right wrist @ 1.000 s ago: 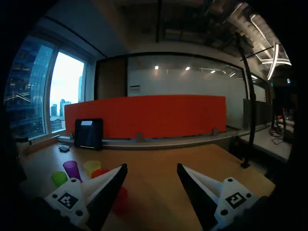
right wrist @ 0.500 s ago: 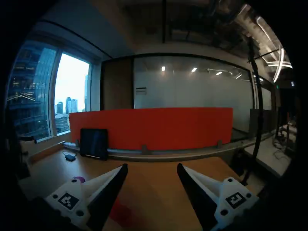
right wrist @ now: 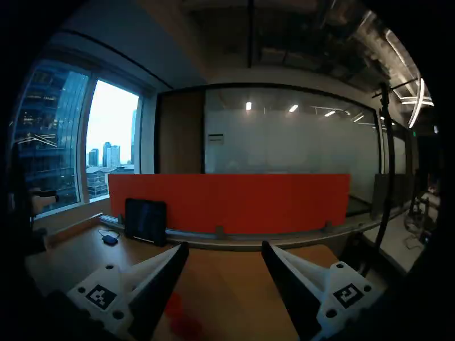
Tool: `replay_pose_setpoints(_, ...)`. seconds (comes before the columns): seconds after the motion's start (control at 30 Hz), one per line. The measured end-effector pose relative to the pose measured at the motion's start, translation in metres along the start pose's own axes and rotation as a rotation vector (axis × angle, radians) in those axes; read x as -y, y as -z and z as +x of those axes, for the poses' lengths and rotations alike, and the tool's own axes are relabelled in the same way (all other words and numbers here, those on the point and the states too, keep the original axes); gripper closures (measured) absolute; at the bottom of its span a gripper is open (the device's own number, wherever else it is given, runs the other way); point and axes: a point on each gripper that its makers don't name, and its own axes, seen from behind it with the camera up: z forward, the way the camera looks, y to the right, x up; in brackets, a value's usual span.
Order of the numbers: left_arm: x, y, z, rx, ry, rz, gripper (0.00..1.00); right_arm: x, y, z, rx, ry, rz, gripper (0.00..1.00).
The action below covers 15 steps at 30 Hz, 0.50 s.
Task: Pour water
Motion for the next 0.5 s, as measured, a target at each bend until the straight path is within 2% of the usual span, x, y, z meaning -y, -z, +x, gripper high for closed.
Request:
replay_pose_setpoints(0.27, -0.016, -0.003, 0.004, -0.007, 0.007, -0.091, 0.02, 0.016, 0.004, 0.006, -0.004, 0.005, 0.088, 0.01)
replay_pose_setpoints(0.5, -0.039, -0.002, 0.005, -0.005, 0.02, -0.207, 0.02, 0.048, 0.013, 0.015, -0.026, 0.034, 0.234, 0.01)
